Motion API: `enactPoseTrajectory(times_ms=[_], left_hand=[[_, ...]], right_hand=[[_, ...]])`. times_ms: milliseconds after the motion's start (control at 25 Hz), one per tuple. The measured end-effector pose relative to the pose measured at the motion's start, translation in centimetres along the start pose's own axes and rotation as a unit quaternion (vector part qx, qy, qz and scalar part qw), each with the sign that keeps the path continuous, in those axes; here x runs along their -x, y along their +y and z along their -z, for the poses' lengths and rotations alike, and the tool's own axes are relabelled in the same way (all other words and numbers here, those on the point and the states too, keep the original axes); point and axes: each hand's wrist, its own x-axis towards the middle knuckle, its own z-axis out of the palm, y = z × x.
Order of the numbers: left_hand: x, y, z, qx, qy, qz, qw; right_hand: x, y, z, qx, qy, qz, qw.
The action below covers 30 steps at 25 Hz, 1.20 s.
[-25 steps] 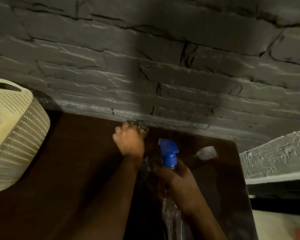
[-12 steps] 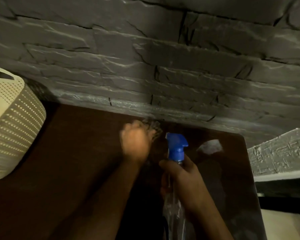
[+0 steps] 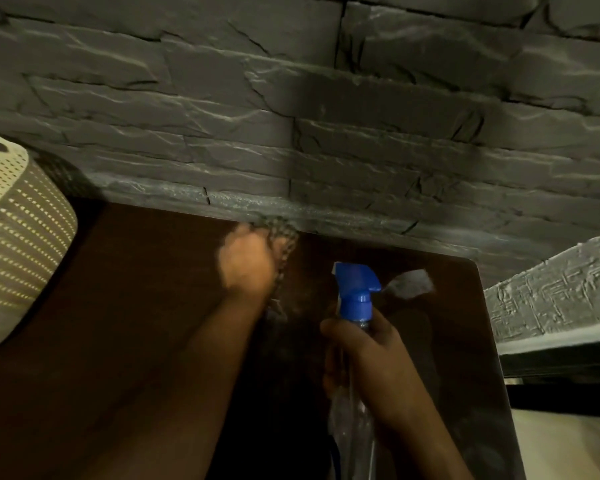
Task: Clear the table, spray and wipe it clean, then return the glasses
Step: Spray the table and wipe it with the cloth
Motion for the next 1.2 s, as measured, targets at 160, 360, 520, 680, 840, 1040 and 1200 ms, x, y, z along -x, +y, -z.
enactPoseTrajectory(times_ms=[160,360,520,680,840,1040,1200], left_hand=[[-1.0,-2.0,0.0,0.009,0.054,0.175,0.983],[3.7,7.3,-2.5,0.095,-0.046,-0.115,0.988],[0.1,-3.5,0.0,-0.046,0.016,-0.064,0.997],[-1.3,-7.3,1.3,-0.014,0.067,0.105,0.992],[5.3,-4.8,-0.7,0.039,-0.044,-0.228,0.972],[-3.3,-7.2,1.0,0.023,0.021,0.006,0.999],[6.6,-4.8,-0.6,0.065,-0.075,-0.233,0.968]], right_hand=[[0.3,-0.1,0.5,-0.008,-0.002,-0.001,1.000],[0.5,0.3,0.6,0.002,-0.005,-0.010,1.000],[1.3,0.1,1.3,0.009,-0.007,0.000,1.000],[2.0,0.6,0.9,-0.002,-0.020,-0.008,1.000],[2.2,1.1,-0.3,-0.012,-0.030,-0.008,0.999],[2.3,0.7,-0.9,-0.015,-0.012,0.005,1.000],[2.3,0.6,-2.1,-0.018,-0.002,0.026,1.000]])
